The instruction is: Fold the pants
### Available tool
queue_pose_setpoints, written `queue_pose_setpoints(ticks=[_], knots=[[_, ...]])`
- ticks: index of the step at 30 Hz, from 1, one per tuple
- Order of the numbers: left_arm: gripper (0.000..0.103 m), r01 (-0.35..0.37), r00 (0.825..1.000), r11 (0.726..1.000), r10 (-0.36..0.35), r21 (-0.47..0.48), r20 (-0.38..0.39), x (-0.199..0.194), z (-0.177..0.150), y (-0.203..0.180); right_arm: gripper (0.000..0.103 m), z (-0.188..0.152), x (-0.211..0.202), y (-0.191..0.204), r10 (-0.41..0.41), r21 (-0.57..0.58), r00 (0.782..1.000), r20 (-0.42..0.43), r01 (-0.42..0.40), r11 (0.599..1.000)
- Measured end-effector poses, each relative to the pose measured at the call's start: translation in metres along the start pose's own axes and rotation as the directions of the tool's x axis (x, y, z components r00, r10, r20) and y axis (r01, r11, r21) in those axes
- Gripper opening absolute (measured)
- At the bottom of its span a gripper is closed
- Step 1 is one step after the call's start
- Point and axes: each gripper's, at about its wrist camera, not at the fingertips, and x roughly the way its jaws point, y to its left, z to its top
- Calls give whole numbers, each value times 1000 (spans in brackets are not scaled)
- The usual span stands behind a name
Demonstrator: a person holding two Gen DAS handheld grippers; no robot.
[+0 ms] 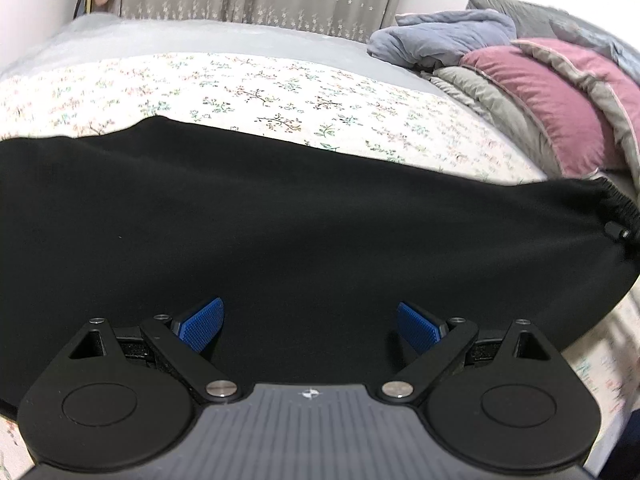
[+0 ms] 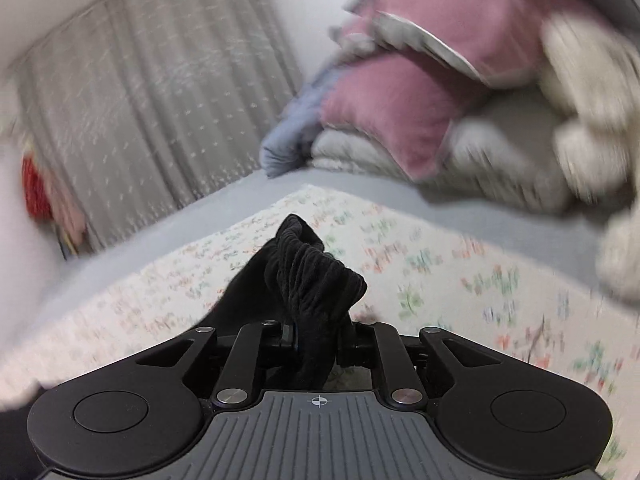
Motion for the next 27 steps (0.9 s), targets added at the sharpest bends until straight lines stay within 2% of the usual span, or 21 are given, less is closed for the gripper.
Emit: queue_pose_setpoints(ticks=[3, 7, 9, 12, 14, 16, 18, 20, 23, 24, 26, 27], knots=[[94, 51, 999, 997, -51, -52, -6, -2, 3, 0, 13, 0, -5, 12, 8, -76, 999, 35, -6, 997], [94, 81, 997, 996, -80, -47, 8, -6, 4, -10, 13, 0, -9, 12, 30, -74, 999, 41, -26, 997], [94, 104, 995, 993, -103, -50, 9, -7, 5, -16, 14, -3, -16, 25, 39, -151, 997, 65, -29, 988], [94, 156, 988, 985, -155, -75, 18, -10, 7, -22, 14, -11, -24, 55, 73, -306, 992, 100, -39, 951], [94, 211, 977, 972, -208, -104, 39, -14, 10, -21, 14, -20, -28, 77, 85, -421, 988, 130, -22, 907], [94, 272, 962, 952, -265, -143, 65, -18, 11, -18, 15, -33, -31, 101, 111, -537, 984, 141, -18, 843], [95, 324, 946, 927, -313, -189, 84, -18, 11, -14, 15, -50, -34, 129, 159, -643, 980, 117, -48, 764], [95, 358, 934, 904, -346, -235, 92, -15, 8, -6, 16, -78, -36, 161, 214, -764, 975, 61, -92, 639], [95, 365, 930, 876, -358, -316, 84, -5, 2, 11, 17, -131, -35, 201, 244, -894, 968, -57, -158, 419], [95, 365, 929, 865, -360, -344, 81, -2, 1, 16, 17, -148, -35, 210, 245, -917, 965, -88, -174, 358], [95, 360, 928, 843, -368, -400, 61, 5, -4, 29, 22, -173, -36, 222, 230, -946, 966, -116, -178, 271], [95, 363, 926, 832, -373, -419, 61, 5, -5, 34, 24, -179, -36, 225, 223, -955, 969, -105, -161, 249]])
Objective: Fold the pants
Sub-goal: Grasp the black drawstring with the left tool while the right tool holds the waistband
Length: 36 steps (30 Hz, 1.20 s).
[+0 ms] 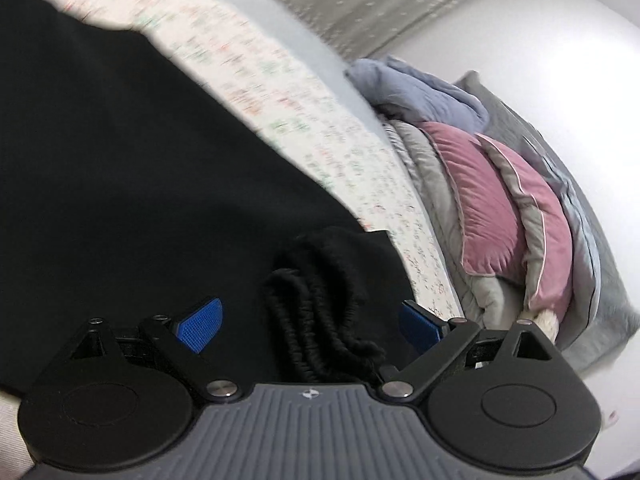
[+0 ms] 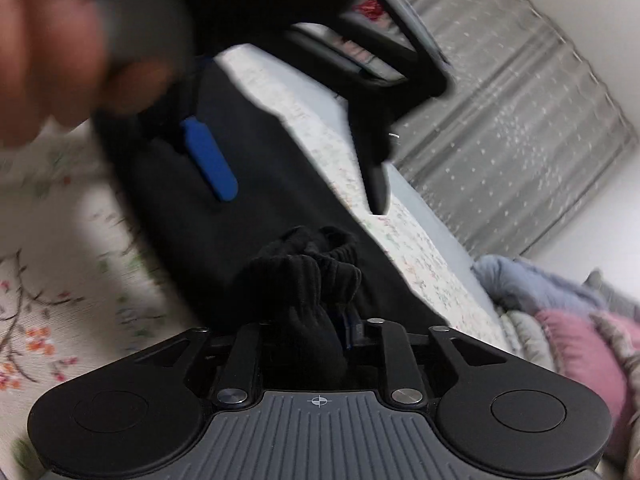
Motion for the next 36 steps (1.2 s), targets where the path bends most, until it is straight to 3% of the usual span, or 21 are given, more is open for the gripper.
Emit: queue_pose_setpoints(ticks=[3, 5, 6, 8, 10, 13, 18, 21, 23, 28, 36], knots=[[95, 17, 1000, 999, -16, -27, 14, -2, 2, 5, 33, 2, -1, -6, 17, 28, 1000, 2, -17, 999], [95, 21, 1000, 999, -21, -29, 9, -1, 4, 1, 57, 2, -6, -21, 75, 116, 997, 10, -75, 990], [95, 27, 1000, 999, -27, -28, 4, 0, 4, -2, 60, 3, -9, -29, 103, 150, 994, 21, -105, 983], [95, 38, 999, 999, -39, -30, -8, 3, 4, -5, 76, 3, -17, -43, 176, 209, 982, 60, -185, 960], [95, 36, 999, 999, -36, -26, -24, 5, 2, -5, 81, 1, -24, -56, 202, 235, 975, 89, -218, 947], [95, 40, 999, 999, -40, -25, -35, 9, 0, -7, 81, -4, -19, -64, 161, 184, 985, 62, -170, 968], [95, 37, 998, 998, -40, -41, -55, 11, -3, -8, 76, -16, 3, -65, 250, 181, 968, 34, -252, 951], [95, 49, 996, 998, -51, -45, -67, 12, -4, -9, 41, -15, 8, -78, 309, 259, 949, 57, -313, 914], [95, 49, 996, 998, -52, -43, -73, 14, -5, -11, 30, -14, 11, -84, 328, 312, 943, 60, -330, 891], [95, 72, 994, 994, -79, -83, -79, 16, -4, -12, 20, -3, 3, -84, 271, 326, 958, 89, -286, 901], [96, 93, 988, 988, -106, -123, -111, 26, -2, -16, 18, 6, -11, -88, 165, 400, 973, 159, -216, 891]])
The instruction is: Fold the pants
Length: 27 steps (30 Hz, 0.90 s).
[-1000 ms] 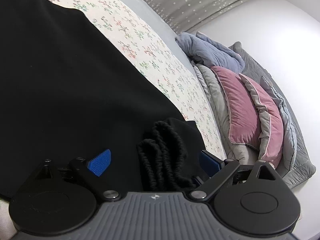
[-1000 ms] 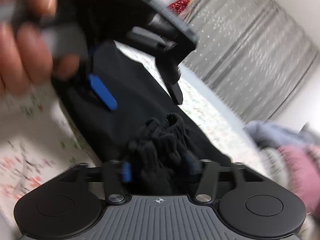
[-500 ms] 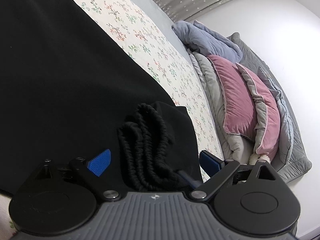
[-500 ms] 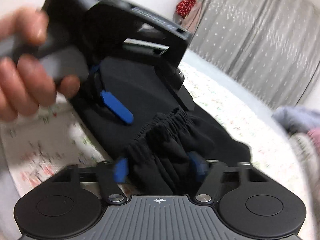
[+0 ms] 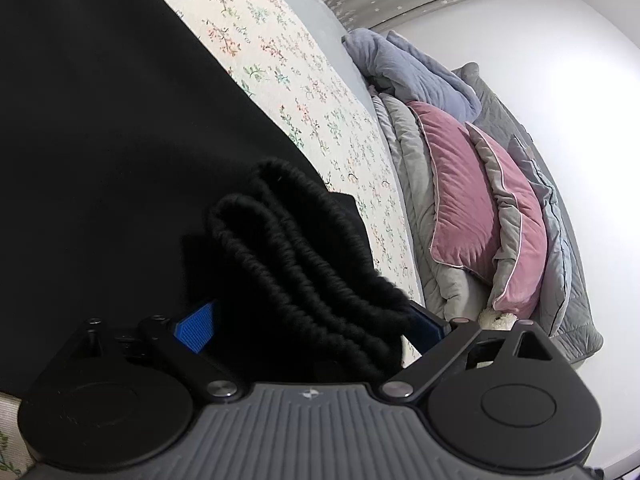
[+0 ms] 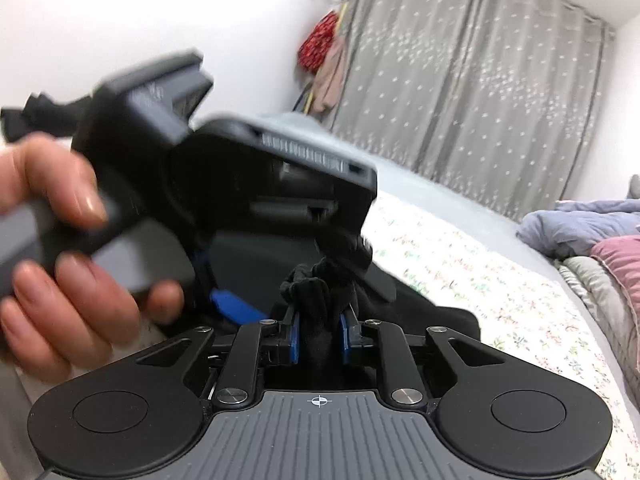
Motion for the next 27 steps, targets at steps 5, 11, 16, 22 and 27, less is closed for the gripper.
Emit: queue_pose_setpoints(ticks=[5, 11, 16, 22, 27], knots=[[77, -22, 998, 999, 20, 29, 58, -4, 3, -3, 18, -4, 9, 9, -12, -17, 1000, 8, 12, 1000], [53, -40, 996, 997, 34, 68, 85, -6, 6, -9, 18, -9, 13, 8, -22, -5, 1000, 15, 22, 1000], [33, -83, 991, 989, 69, 121, 116, -10, 11, -17, 19, -13, -4, 20, -23, -34, 1000, 15, 23, 999], [26, -134, 981, 973, 104, 187, 162, -25, 22, -25, 82, -14, -7, 17, -26, -67, 1000, 17, 27, 997], [26, -133, 974, 975, 96, 180, 203, -47, 37, -20, 20, -21, 3, 12, -81, -108, 997, -18, 78, 991]])
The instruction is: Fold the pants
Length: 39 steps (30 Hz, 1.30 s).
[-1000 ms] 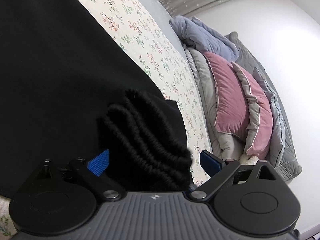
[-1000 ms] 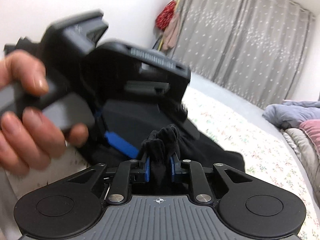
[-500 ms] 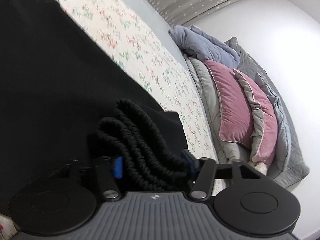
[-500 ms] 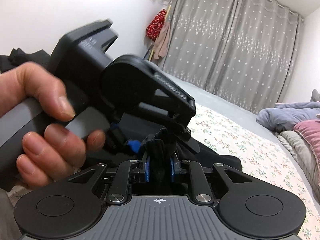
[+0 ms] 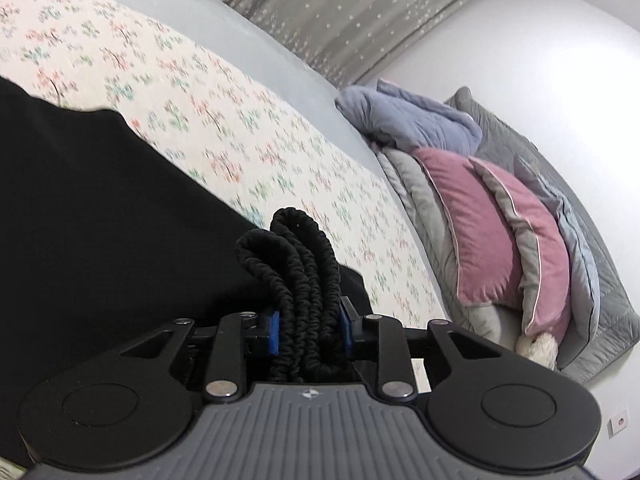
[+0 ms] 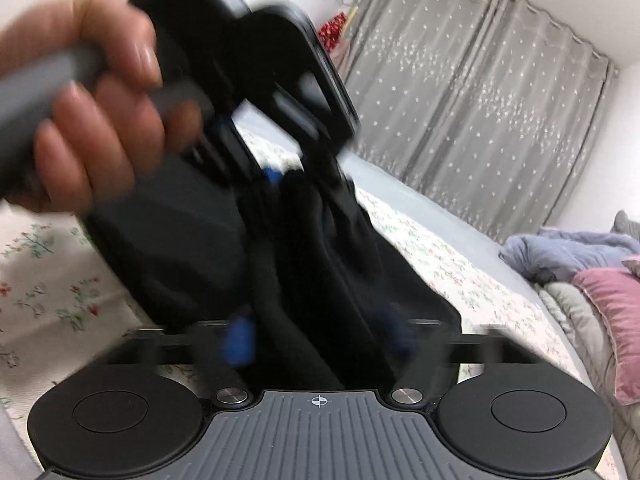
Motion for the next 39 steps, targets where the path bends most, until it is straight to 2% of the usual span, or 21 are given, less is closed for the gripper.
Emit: queue_pose_setpoints(ticks=[1, 3, 6, 11, 16, 23, 30, 34, 39], knots=[[25, -3, 1000, 1000, 3, 2, 0, -1, 2, 0, 9, 0, 3, -2, 1, 27, 1000, -8, -1, 1000], [25, -20, 1000, 1000, 20, 22, 7, -4, 7, -1, 6, 5, 4, -3, 7, 61, 1000, 6, -7, 998], [25, -47, 999, 997, 46, 68, 26, -12, 21, -4, 6, 20, 11, 4, -14, 99, 1000, 25, 11, 995], [25, -106, 993, 984, 97, 145, 63, -41, 54, 10, 6, 54, 23, 30, -3, 107, 998, 64, -4, 994], [25, -146, 984, 983, 132, 110, 123, -76, 86, 46, 6, 93, 42, 63, 60, 173, 993, 104, -78, 982], [25, -241, 951, 967, 220, 79, 216, -134, 128, 108, 6, 148, 72, 127, 179, 156, 968, 174, -207, 966], [25, -310, 918, 951, 296, 12, 265, -172, 143, 160, 6, 174, 107, 170, 277, 127, 943, 183, -303, 945], [25, -411, 886, 908, 379, 75, 267, -178, 142, 168, 6, 178, 119, 188, 325, 109, 931, 163, -345, 932], [25, -459, 869, 883, 424, 96, 255, -186, 140, 181, 6, 178, 115, 209, 353, 115, 925, 143, -370, 922]])
